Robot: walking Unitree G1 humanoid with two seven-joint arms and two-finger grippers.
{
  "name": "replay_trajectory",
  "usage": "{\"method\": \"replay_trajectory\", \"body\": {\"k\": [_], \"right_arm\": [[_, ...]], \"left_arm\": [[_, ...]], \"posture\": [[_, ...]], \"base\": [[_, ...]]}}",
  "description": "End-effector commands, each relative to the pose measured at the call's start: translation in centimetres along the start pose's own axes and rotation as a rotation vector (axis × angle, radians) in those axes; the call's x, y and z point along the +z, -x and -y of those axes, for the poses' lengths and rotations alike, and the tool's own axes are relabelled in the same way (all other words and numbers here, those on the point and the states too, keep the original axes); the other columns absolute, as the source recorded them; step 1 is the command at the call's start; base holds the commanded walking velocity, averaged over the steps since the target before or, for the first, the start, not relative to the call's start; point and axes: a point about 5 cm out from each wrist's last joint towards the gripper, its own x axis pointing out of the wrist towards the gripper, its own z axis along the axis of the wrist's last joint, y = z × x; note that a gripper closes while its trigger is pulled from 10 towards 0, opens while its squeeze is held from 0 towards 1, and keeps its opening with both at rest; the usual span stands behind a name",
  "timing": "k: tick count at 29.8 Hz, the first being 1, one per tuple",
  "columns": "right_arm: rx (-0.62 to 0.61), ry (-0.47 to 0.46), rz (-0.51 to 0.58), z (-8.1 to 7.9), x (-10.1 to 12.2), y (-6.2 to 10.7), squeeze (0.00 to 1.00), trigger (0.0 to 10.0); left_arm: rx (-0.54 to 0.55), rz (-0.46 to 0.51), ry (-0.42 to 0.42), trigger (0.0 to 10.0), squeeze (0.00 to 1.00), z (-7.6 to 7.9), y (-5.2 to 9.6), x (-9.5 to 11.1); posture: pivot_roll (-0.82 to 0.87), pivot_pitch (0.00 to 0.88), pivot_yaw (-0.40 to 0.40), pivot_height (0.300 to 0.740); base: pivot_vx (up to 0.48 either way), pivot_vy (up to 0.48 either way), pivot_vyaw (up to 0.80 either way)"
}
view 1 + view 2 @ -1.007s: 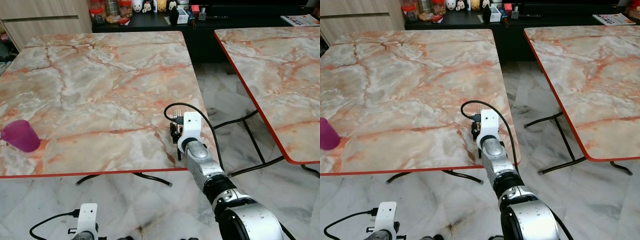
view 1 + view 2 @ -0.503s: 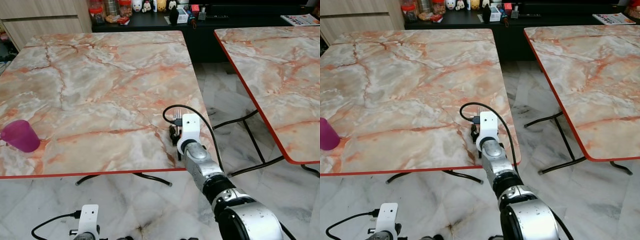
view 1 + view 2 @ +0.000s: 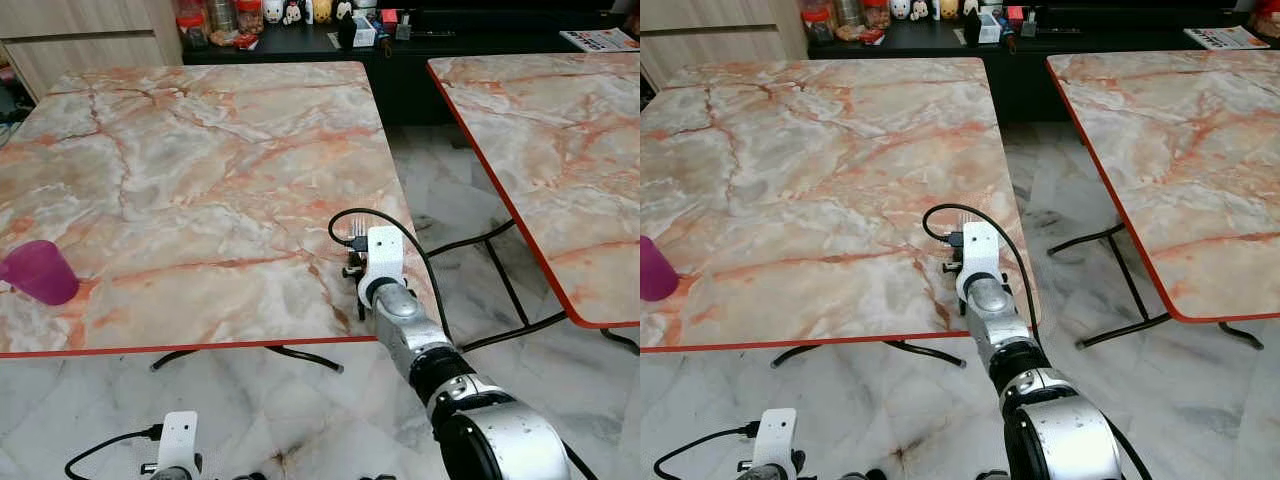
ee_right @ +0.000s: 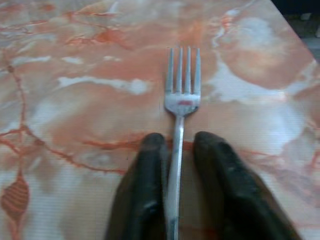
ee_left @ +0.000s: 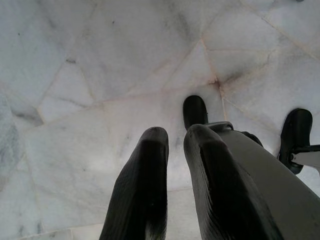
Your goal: Setting the table
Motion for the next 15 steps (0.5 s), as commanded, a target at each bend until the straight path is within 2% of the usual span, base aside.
{"method": "replay_trajectory", "body": {"k": [1,15], "right_arm": [[0.014,0.005,-0.049,-0.52,-0.92,0.1,0.0,0.0],[0.019,0.0,-0.037,-0.55,-0.72,0.08,0.0,0.0]], "left_arm": [[-0.007,-0.035,-0.001,10.0,0.0,0.04,0.1,-0.85],[0.0,-0.026,-0.004,10.0,0.0,0.0,0.06,-0.54]], "posture": [[-0.01,0.138,-0.017,0.74],[-0.01,0.134,-0.009,0.74]], "base": [[0.0,0.0,0.0],[0.0,0.0,0.0]]}}
